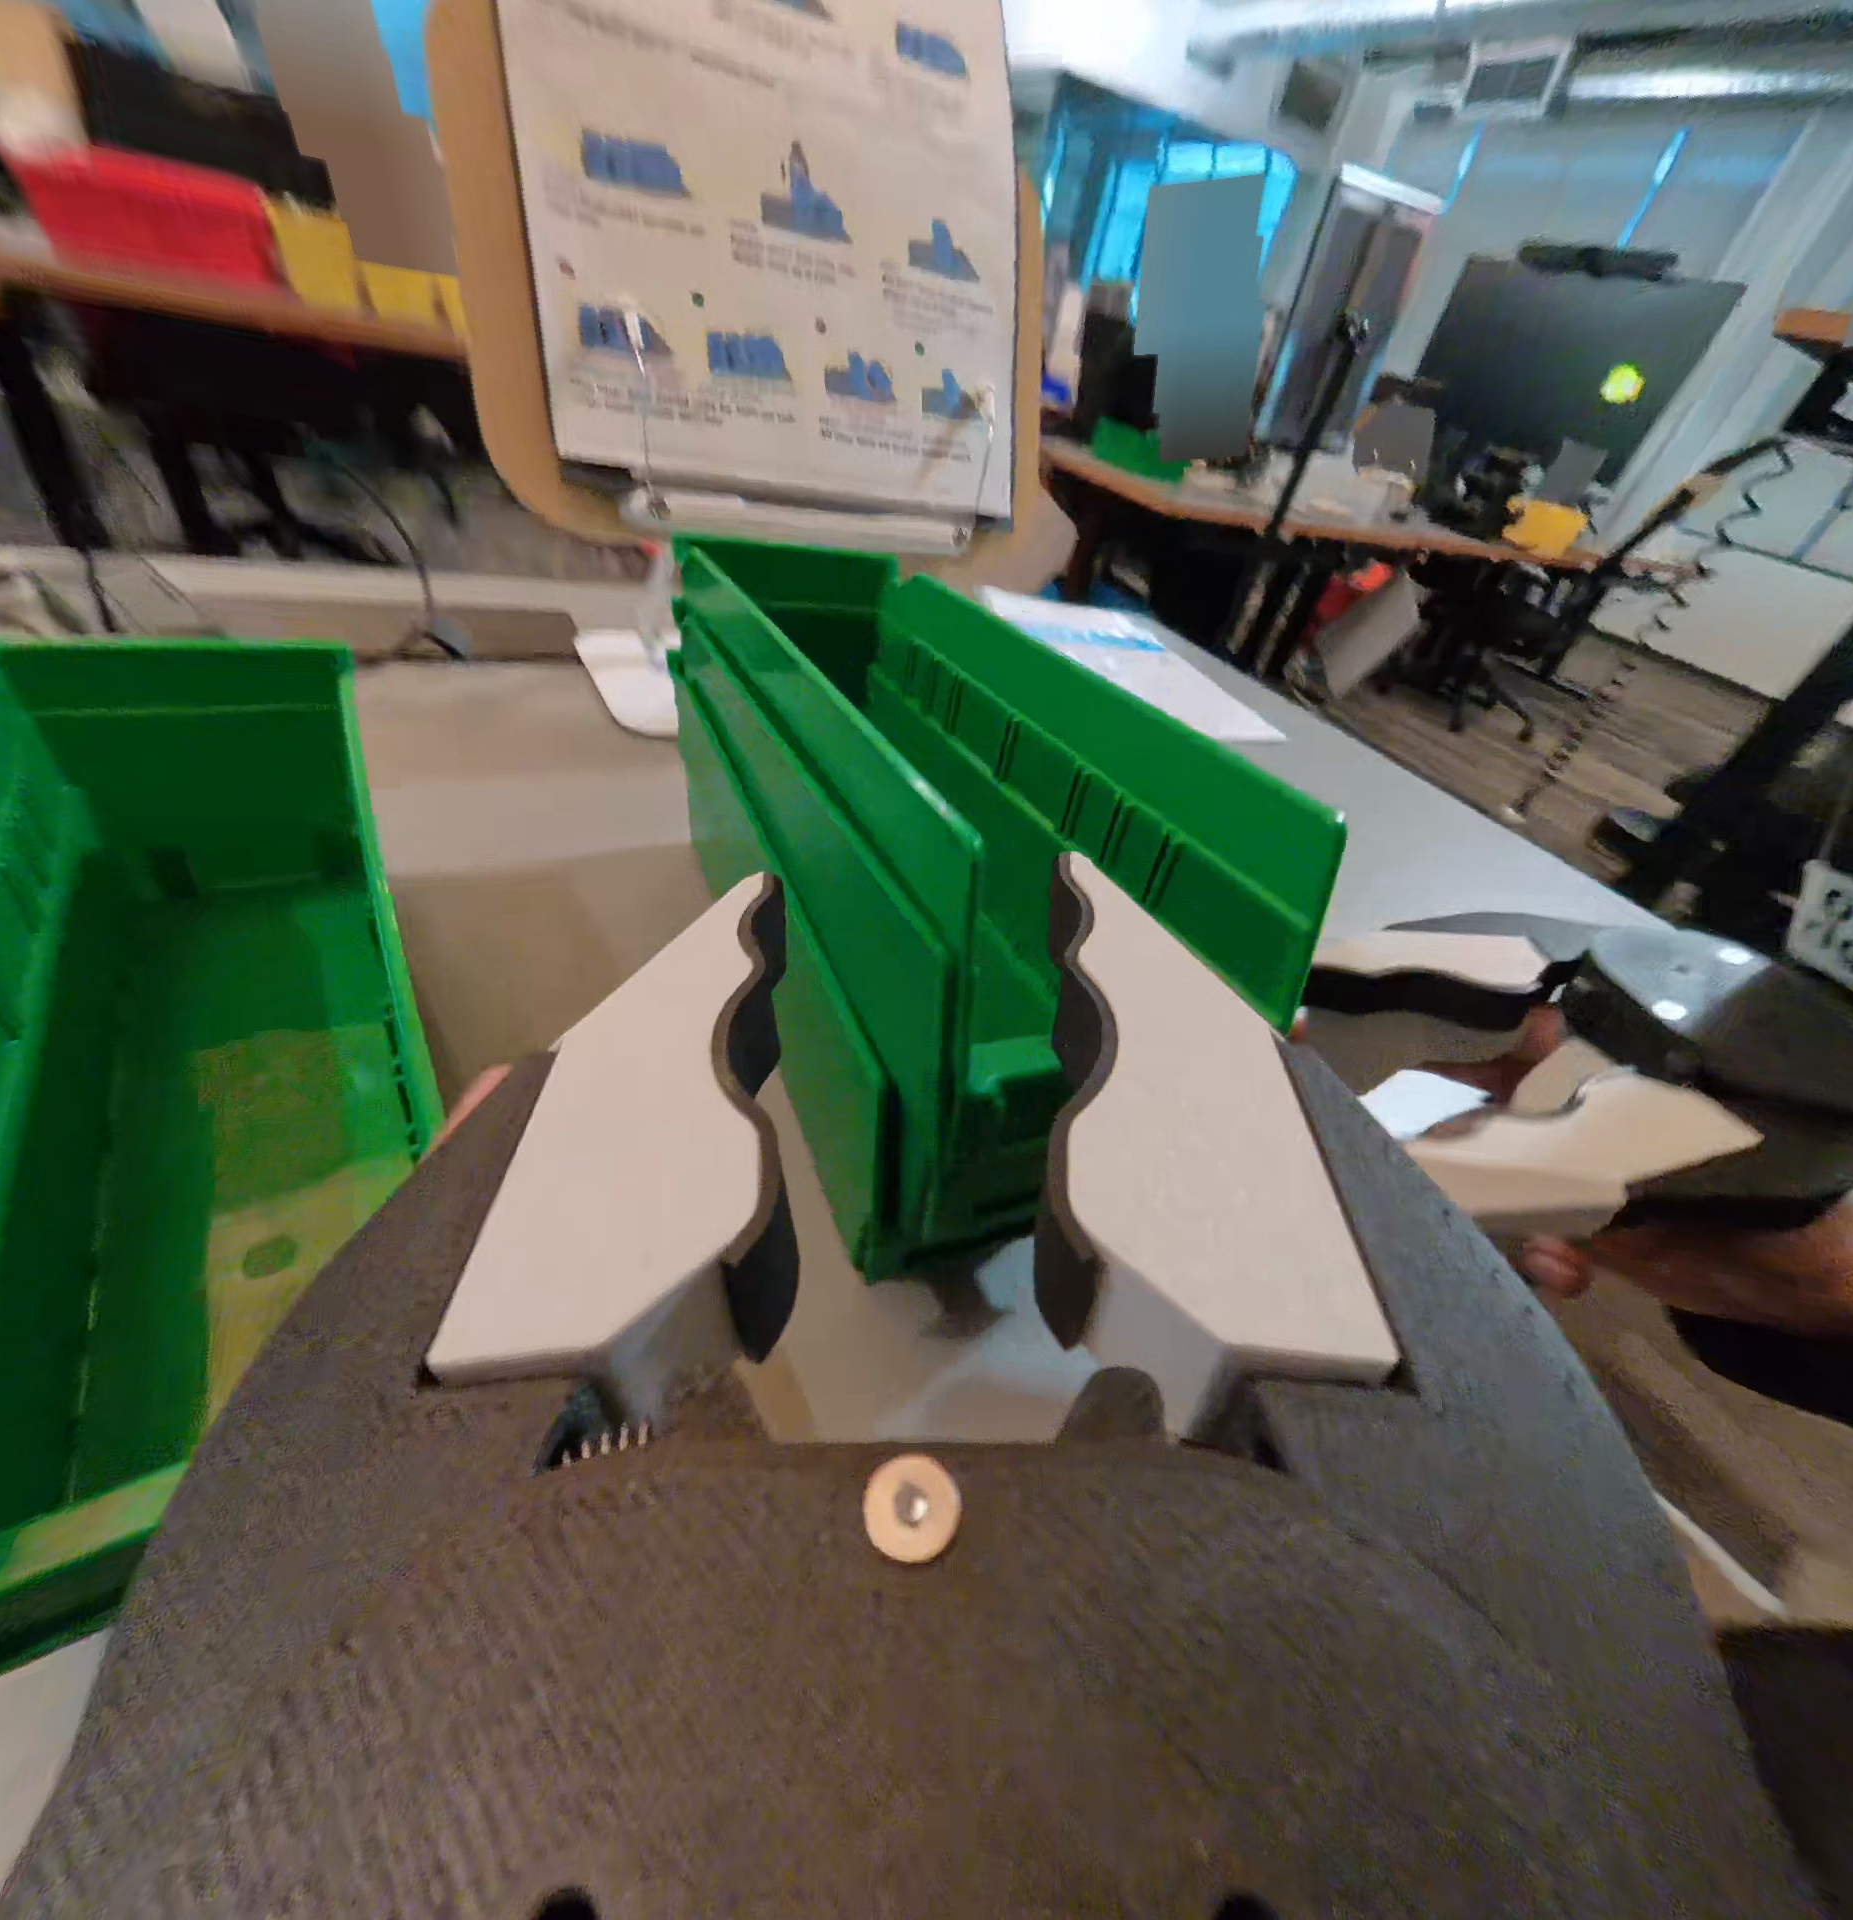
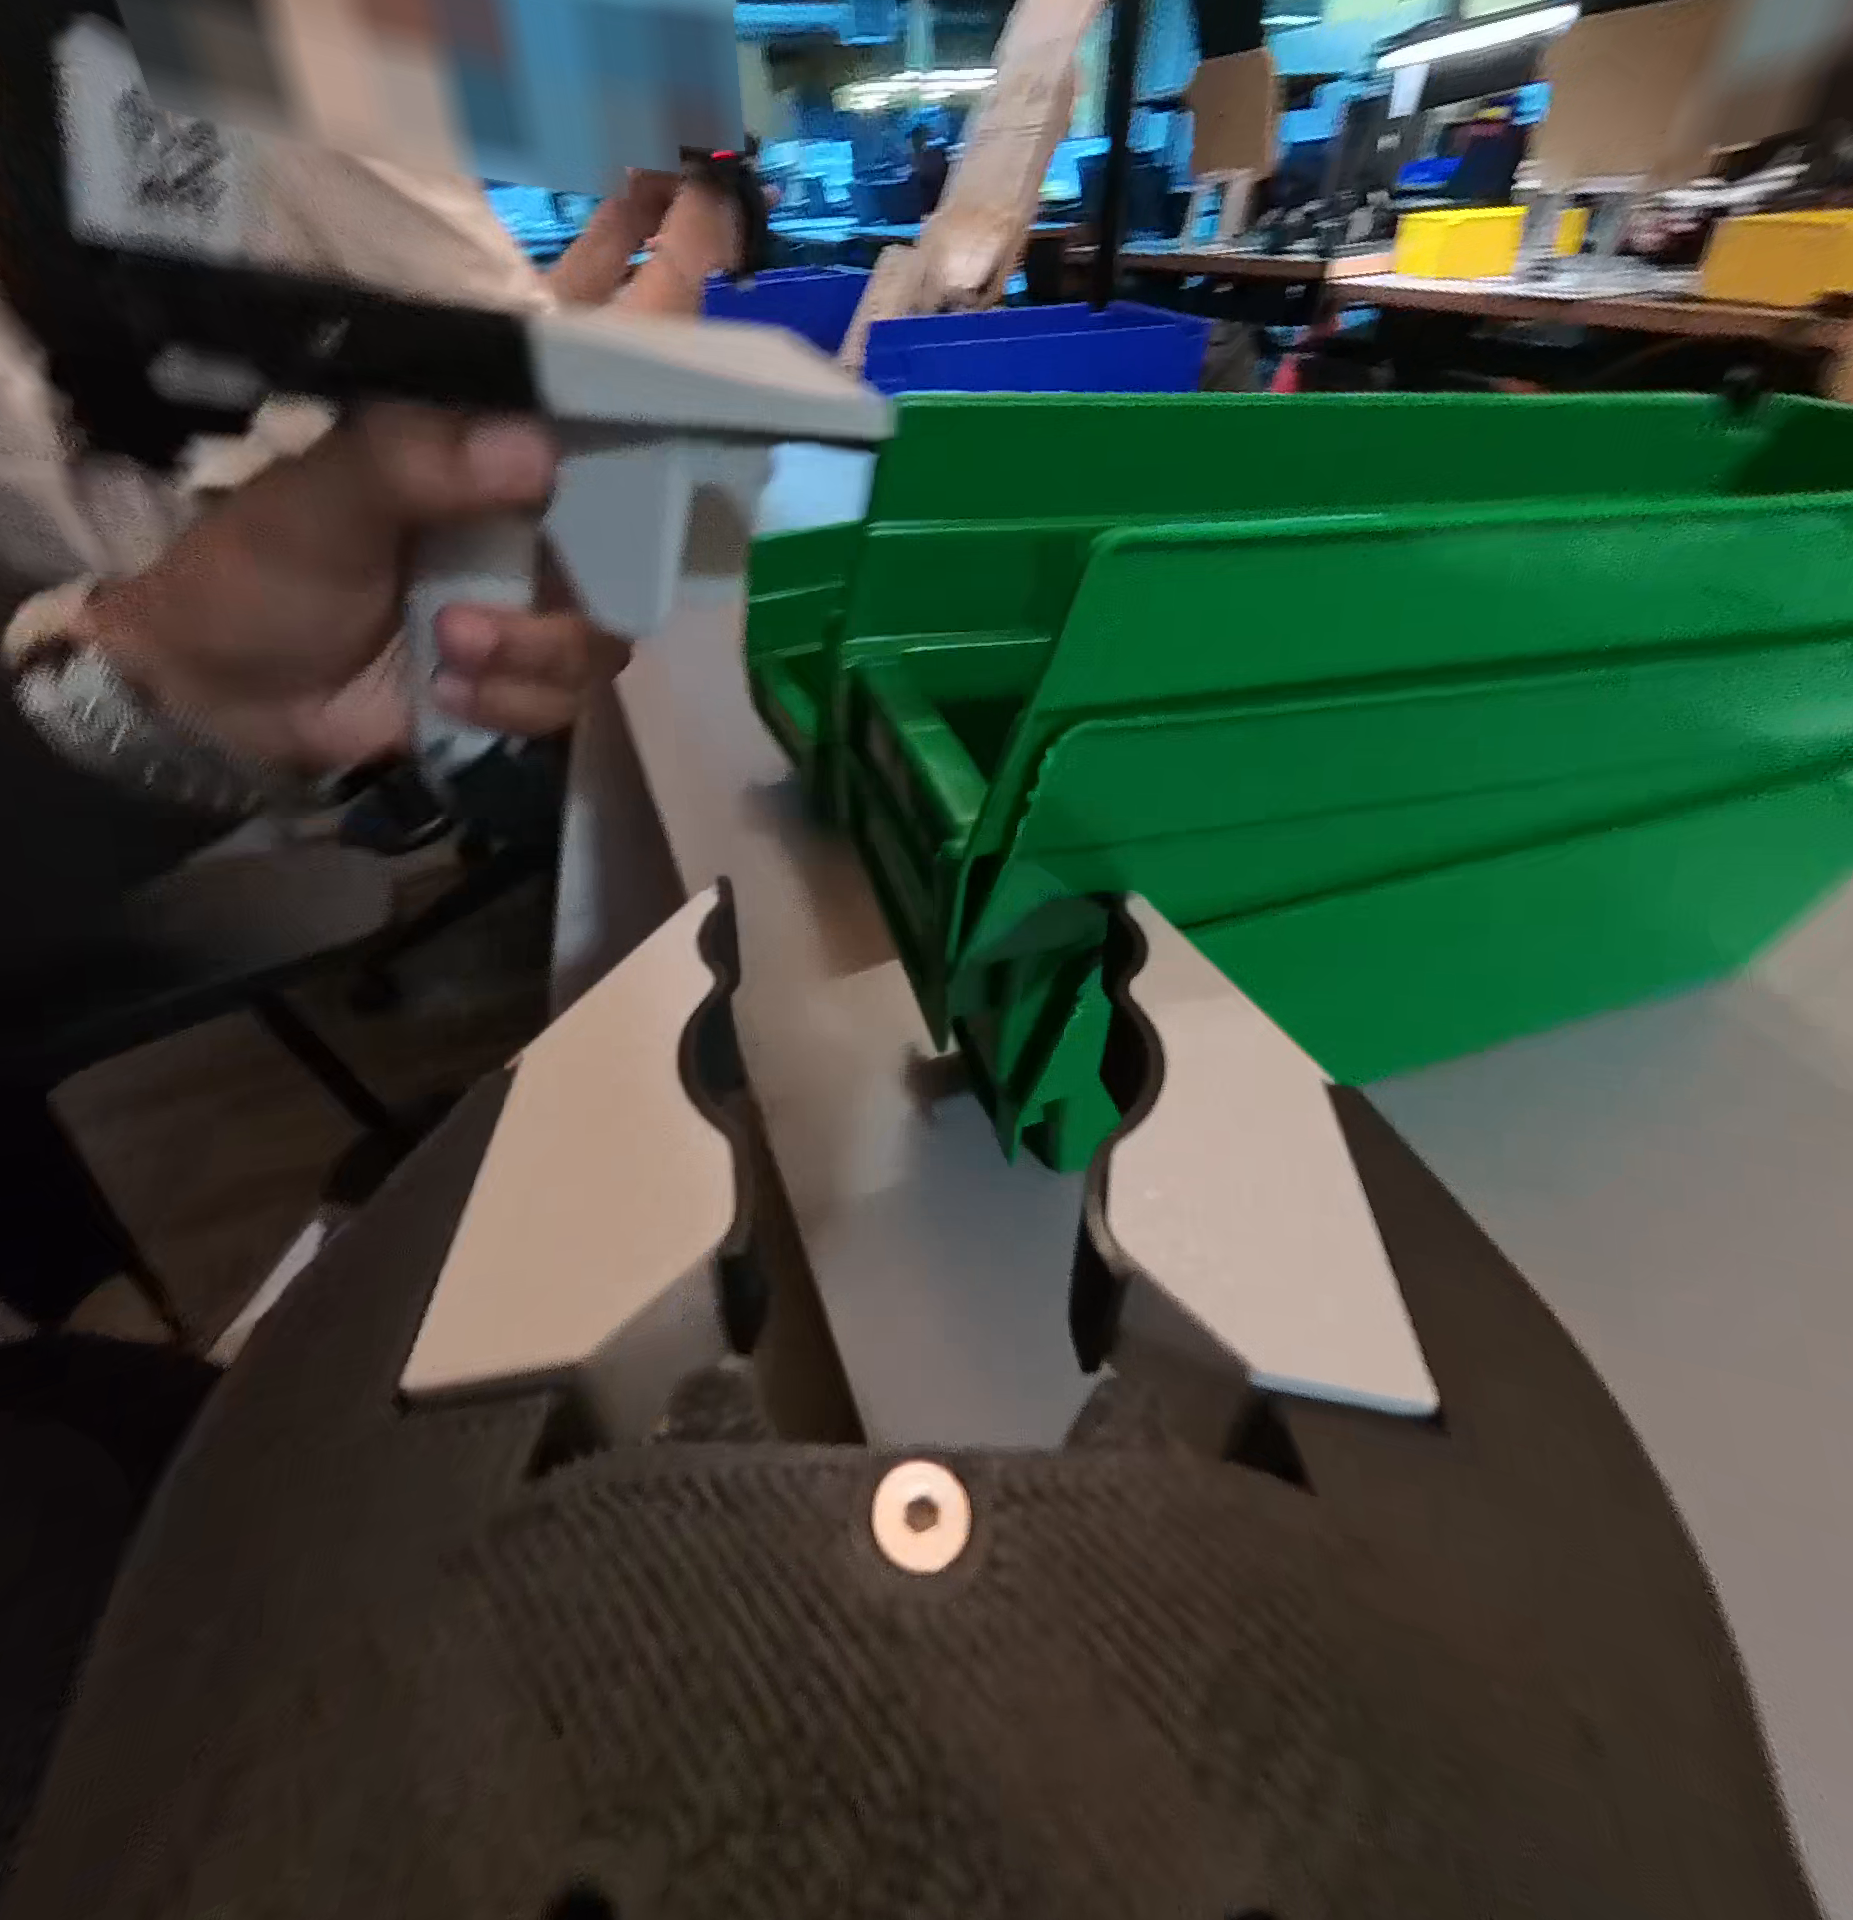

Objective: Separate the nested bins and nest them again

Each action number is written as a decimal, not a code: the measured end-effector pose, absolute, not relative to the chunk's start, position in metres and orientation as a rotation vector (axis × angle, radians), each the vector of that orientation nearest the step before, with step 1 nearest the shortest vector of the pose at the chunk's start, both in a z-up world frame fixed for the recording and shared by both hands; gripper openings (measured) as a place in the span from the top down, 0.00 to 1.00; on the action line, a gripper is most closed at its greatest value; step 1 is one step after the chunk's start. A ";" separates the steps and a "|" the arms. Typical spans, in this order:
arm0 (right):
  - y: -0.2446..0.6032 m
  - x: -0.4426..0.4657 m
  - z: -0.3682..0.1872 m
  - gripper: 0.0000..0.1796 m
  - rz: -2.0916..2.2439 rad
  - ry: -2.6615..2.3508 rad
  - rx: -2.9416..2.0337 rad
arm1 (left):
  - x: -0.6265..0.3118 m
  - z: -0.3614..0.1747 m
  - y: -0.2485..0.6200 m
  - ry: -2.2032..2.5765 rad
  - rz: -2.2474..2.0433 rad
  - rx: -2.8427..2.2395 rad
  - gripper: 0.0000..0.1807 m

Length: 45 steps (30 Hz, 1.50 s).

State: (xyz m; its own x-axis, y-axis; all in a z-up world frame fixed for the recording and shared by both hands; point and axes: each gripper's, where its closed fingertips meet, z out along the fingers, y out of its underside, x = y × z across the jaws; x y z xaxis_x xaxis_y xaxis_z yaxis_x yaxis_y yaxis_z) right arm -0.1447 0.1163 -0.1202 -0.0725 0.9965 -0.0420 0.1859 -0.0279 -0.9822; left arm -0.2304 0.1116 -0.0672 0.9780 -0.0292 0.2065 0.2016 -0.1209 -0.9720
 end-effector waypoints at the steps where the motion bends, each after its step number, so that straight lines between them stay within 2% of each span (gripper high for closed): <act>1: 0.106 -0.147 -0.121 0.59 1.228 -1.441 -1.301 | -0.233 -0.066 0.115 -0.133 -0.251 -1.749 0.69; 3: 0.089 -0.149 -0.122 0.60 1.300 -1.541 -1.228 | -0.230 -0.067 0.122 -0.101 -0.359 -1.913 0.53; 5: 0.083 -0.148 -0.122 0.61 1.354 -1.577 -1.196 | -0.226 -0.064 0.131 -0.056 -0.403 -2.054 0.40; 6: 0.086 -0.146 -0.121 0.62 1.370 -1.569 -1.198 | -0.222 -0.058 0.136 -0.019 -0.405 -2.096 0.37; 11: 0.106 -0.124 -0.127 0.65 1.341 -1.569 -1.241 | -0.187 -0.041 0.168 0.230 -0.271 -2.344 0.30; 15: 0.113 -0.102 -0.133 0.68 1.270 -1.603 -1.212 | -0.214 -0.076 0.197 0.335 0.173 -2.677 0.29; 16: 0.113 -0.098 -0.132 0.69 1.263 -1.600 -1.214 | -0.220 -0.085 0.201 0.334 0.225 -2.746 0.23; 23: 0.096 -0.081 -0.103 0.72 1.340 -1.582 -1.110 | -0.226 -0.115 0.209 0.096 0.109 -3.043 0.16; 24: 0.094 -0.079 -0.100 0.72 1.341 -1.580 -1.096 | -0.224 -0.116 0.206 0.055 0.077 -3.067 0.17; 25: 0.093 -0.077 -0.097 0.73 1.347 -1.578 -1.084 | -0.218 -0.116 0.205 0.039 0.010 -3.074 0.28; 31: 0.081 -0.066 -0.076 0.74 1.397 -1.563 -1.020 | -0.220 -0.111 0.210 -0.017 0.045 -3.008 0.39; 45: 0.098 -0.071 -0.089 0.77 1.334 -1.558 -1.069 | -0.227 -0.080 0.206 0.023 0.062 -2.925 0.41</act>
